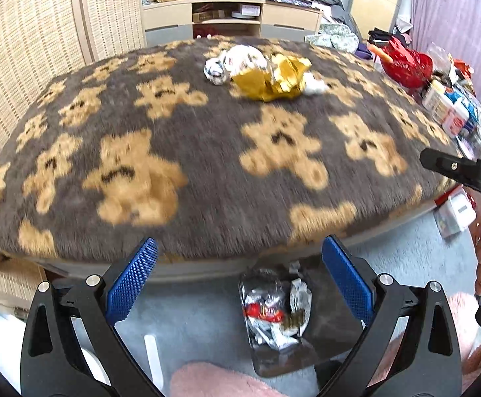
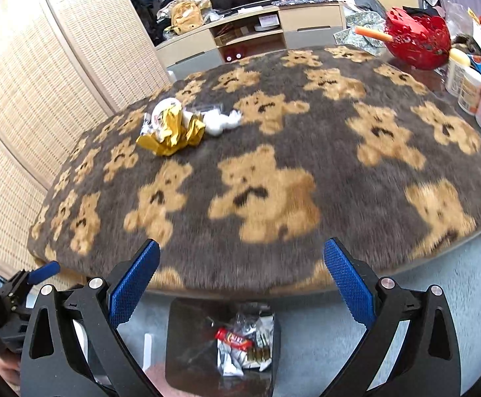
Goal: Collect trash
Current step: 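Raise both open tools back toward the remaining trash, then grasp the yellow crumpled wrapper with the left tool while the right tool grasps the white plastic bag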
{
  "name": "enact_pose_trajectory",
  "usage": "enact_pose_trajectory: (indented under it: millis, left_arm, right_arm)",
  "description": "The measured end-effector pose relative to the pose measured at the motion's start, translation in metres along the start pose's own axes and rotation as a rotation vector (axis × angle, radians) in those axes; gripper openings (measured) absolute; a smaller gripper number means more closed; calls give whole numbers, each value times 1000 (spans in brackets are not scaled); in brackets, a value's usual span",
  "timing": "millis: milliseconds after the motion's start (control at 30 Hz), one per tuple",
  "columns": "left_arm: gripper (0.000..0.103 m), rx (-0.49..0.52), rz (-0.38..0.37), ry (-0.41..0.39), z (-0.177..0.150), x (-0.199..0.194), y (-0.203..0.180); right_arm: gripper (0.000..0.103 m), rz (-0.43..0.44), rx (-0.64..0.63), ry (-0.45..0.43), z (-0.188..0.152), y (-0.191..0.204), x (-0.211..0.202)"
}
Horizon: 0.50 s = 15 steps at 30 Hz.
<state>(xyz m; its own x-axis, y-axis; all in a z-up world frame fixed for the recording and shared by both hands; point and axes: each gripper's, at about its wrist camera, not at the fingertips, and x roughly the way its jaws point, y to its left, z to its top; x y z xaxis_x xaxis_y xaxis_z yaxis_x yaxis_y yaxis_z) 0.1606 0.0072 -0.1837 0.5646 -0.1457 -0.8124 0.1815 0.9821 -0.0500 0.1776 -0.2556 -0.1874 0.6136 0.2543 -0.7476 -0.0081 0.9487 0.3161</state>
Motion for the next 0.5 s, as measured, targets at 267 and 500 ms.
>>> enact_pose_trajectory:
  millis: [267,500]
  left_arm:
    - [95,6,13,-37,52,20,3]
    - [95,11,13,-72,102,44,-1]
  right_arm:
    - [99,-54,-62,-38,47,2,34]
    - [86,-91,-99,-59,79,-4,65]
